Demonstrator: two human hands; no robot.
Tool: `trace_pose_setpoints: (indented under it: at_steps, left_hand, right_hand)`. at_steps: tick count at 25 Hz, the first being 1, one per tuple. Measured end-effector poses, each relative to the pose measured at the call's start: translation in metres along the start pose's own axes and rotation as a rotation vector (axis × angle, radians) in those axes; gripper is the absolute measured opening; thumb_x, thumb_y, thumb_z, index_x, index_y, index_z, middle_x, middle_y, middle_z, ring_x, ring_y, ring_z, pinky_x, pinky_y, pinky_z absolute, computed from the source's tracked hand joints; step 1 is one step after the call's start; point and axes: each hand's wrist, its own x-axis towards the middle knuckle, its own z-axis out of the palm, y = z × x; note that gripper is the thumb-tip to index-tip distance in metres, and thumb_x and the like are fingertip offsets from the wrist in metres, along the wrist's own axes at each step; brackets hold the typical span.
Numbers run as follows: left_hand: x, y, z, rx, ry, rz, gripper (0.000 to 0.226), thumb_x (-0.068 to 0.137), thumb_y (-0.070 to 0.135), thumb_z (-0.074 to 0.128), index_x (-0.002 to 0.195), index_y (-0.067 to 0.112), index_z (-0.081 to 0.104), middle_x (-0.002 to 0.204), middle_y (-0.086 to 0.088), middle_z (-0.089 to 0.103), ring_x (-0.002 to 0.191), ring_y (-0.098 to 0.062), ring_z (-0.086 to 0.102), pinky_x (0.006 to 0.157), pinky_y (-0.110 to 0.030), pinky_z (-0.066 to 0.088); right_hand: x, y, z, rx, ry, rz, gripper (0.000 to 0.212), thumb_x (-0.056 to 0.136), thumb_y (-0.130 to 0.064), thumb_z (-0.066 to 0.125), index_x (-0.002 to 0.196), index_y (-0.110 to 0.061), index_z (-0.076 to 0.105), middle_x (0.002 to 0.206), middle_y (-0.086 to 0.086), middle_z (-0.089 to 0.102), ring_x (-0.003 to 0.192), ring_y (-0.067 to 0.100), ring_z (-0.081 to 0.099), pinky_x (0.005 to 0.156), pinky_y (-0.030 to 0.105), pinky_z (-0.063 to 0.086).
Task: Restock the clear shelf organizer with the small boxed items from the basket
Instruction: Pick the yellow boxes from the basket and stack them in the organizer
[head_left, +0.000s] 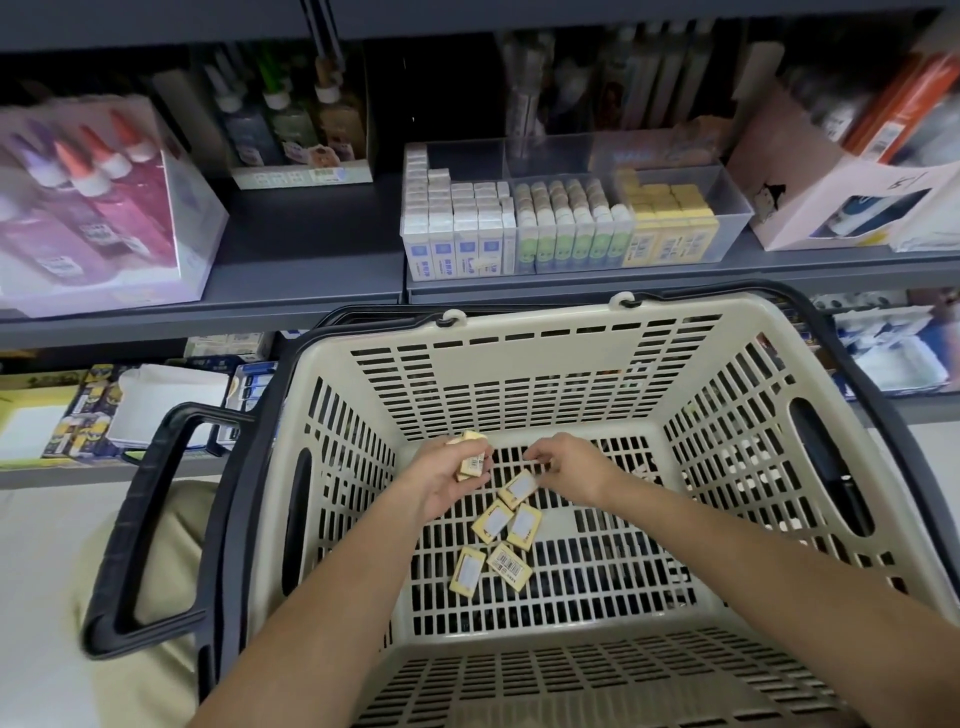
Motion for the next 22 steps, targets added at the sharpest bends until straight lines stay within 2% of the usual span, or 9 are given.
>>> trace_pose_setpoints:
  at_steps: [2,5,7,11,13,16,17,19,22]
  left_hand:
    - [-0.001,0.000,-0.004,-0.020,0.028,-0.004,0.038,0.080,0.003,0.069,0.116,0.002,0.054,0.096,-0.014,0.065,0.084,-0.021,0.064,0.066,-0.031,0.054]
    - [-0.001,-0.003,-0.003,-0.007,0.023,-0.013,0.036,0.079,0.004,0.070,0.111,0.009,0.054,0.096,-0.013,0.064,0.083,-0.020,0.063,0.066,-0.033,0.055]
    - [0.000,-0.003,-0.001,0.002,0.020,-0.011,0.034,0.080,0.008,0.071,0.110,0.010,0.055,0.096,-0.012,0.064,0.085,-0.021,0.062,0.071,-0.035,0.056]
    - [0.001,-0.006,0.007,0.168,0.036,-0.014,0.029,0.084,0.015,0.068,0.111,0.011,0.057,0.105,-0.011,0.062,0.101,-0.024,0.059,0.081,-0.038,0.055]
    - [-0.003,-0.007,0.013,0.200,-0.098,-0.075,0.035,0.085,0.024,0.067,0.116,0.011,0.057,0.102,-0.010,0.063,0.099,-0.024,0.061,0.085,-0.040,0.054]
    - [-0.006,-0.008,0.018,0.225,-0.268,-0.132,0.048,0.084,0.046,0.061,0.118,0.012,0.057,0.101,-0.008,0.066,0.096,-0.021,0.064,0.075,-0.035,0.056]
    - [-0.006,-0.008,0.018,0.218,-0.289,-0.133,0.049,0.083,0.046,0.062,0.118,0.011,0.057,0.101,-0.007,0.065,0.095,-0.020,0.064,0.073,-0.033,0.056]
    - [-0.005,-0.010,0.017,0.189,-0.328,-0.134,0.040,0.078,0.030,0.072,0.110,0.011,0.059,0.097,-0.006,0.066,0.089,-0.017,0.065,0.069,-0.030,0.055]
    - [-0.005,-0.011,0.015,0.197,-0.308,-0.122,0.028,0.075,0.008,0.075,0.098,0.014,0.061,0.083,-0.005,0.070,0.077,-0.016,0.068,0.065,-0.028,0.055]
  right_hand:
    - [0.002,-0.003,0.014,-0.163,-0.083,-0.016,0.049,0.086,-0.008,0.055,0.132,-0.023,0.046,0.126,0.003,0.044,0.106,0.020,0.054,0.085,0.028,0.048]
    - [0.001,-0.003,0.019,-0.307,-0.076,-0.017,0.044,0.085,-0.008,0.053,0.126,-0.023,0.047,0.120,0.001,0.044,0.103,0.021,0.054,0.081,0.036,0.050]
    - [-0.001,-0.001,0.012,-0.199,-0.070,-0.028,0.035,0.085,-0.012,0.058,0.119,-0.019,0.052,0.114,0.002,0.049,0.098,0.019,0.055,0.081,0.032,0.049]
    - [-0.006,-0.009,-0.009,0.220,-0.111,0.000,0.023,0.083,-0.020,0.066,0.104,-0.013,0.064,0.090,-0.001,0.062,0.077,0.010,0.059,0.073,0.023,0.050]
    - [-0.006,-0.016,-0.013,0.331,-0.074,-0.003,0.012,0.081,-0.025,0.069,0.089,-0.017,0.065,0.080,-0.002,0.067,0.074,0.010,0.064,0.071,0.022,0.052]
    - [-0.006,-0.022,-0.015,0.324,0.001,0.029,0.019,0.083,-0.035,0.066,0.076,-0.019,0.060,0.071,0.001,0.069,0.062,0.007,0.066,0.058,0.021,0.052]
    - [-0.006,-0.022,-0.016,0.314,0.004,0.047,0.021,0.084,-0.036,0.065,0.075,-0.018,0.060,0.069,0.001,0.068,0.060,0.006,0.065,0.055,0.020,0.052]
    - [-0.006,-0.022,-0.018,0.335,-0.008,0.073,0.021,0.087,-0.033,0.062,0.078,-0.014,0.062,0.071,0.005,0.069,0.062,0.010,0.066,0.058,0.023,0.055]
    - [-0.006,-0.017,-0.019,0.521,-0.025,0.120,0.016,0.091,-0.025,0.057,0.086,-0.010,0.063,0.072,0.007,0.069,0.062,0.012,0.067,0.057,0.023,0.054]
